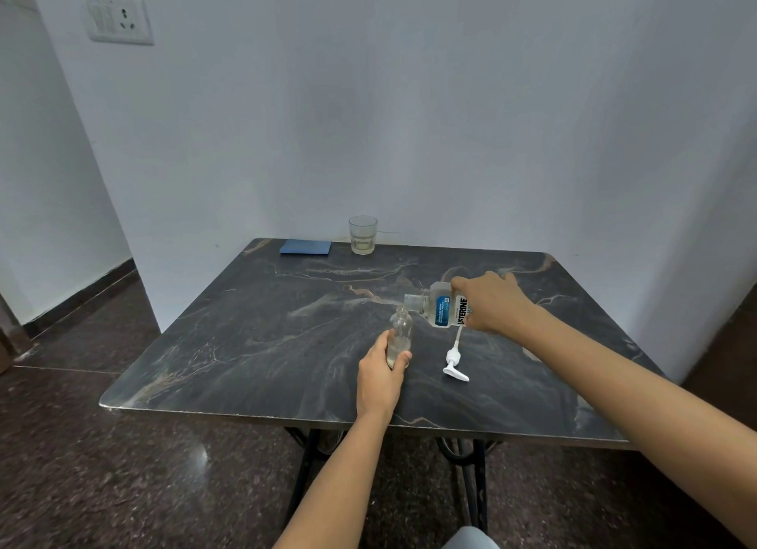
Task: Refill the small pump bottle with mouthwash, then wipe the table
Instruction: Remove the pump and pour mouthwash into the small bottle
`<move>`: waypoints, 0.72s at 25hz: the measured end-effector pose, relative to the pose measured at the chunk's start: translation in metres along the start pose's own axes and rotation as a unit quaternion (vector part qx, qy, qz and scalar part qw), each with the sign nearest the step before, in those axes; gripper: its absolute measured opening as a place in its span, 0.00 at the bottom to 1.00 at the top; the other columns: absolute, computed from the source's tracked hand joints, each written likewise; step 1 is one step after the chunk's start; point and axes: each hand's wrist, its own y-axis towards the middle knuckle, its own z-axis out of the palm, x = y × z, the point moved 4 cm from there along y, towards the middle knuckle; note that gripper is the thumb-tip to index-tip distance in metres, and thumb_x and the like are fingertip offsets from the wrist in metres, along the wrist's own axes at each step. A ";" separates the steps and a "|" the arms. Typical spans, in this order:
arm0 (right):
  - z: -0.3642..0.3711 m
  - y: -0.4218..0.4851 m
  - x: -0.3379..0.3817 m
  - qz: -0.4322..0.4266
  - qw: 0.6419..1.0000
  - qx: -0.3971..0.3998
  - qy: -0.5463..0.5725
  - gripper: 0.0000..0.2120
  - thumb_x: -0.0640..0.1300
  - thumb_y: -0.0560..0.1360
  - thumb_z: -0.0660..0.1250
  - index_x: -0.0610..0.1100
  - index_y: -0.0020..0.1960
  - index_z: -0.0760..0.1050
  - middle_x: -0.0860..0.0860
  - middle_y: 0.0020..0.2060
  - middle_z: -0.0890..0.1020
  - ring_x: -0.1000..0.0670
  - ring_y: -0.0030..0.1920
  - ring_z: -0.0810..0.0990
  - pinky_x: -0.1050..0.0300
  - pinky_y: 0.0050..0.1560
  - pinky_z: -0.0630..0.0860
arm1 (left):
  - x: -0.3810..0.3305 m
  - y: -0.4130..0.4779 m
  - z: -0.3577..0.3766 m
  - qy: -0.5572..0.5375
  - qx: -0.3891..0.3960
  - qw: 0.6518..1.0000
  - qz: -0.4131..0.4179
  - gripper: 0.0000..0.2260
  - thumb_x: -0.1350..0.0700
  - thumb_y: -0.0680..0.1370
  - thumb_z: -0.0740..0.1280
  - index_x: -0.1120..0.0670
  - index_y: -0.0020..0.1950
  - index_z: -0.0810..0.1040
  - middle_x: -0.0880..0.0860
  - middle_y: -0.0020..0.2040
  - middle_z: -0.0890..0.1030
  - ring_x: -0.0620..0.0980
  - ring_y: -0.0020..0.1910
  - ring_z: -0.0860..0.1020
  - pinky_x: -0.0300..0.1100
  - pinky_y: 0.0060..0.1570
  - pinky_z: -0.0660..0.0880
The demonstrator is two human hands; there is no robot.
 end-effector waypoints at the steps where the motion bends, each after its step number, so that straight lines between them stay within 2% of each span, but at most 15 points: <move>1: 0.000 0.000 0.000 0.000 1.000 0.000 0.000 0.21 0.47 0.75 0.67 0.50 0.66 0.66 0.47 0.58 0.79 0.43 0.62 0.73 0.42 0.65 0.64 | 0.000 0.000 0.000 0.001 -0.001 1.000 0.000 0.21 0.49 0.77 0.68 0.48 0.70 0.71 0.47 0.62 0.80 0.45 0.61 0.77 0.49 0.64 0.74; 18: -0.001 0.001 0.000 -0.010 1.000 -0.002 -0.015 0.21 0.48 0.75 0.66 0.49 0.66 0.66 0.47 0.58 0.78 0.43 0.61 0.73 0.43 0.65 0.65 | 0.003 0.001 0.001 -0.012 0.001 1.000 -0.008 0.22 0.49 0.77 0.69 0.47 0.70 0.71 0.47 0.62 0.79 0.46 0.62 0.76 0.50 0.64 0.74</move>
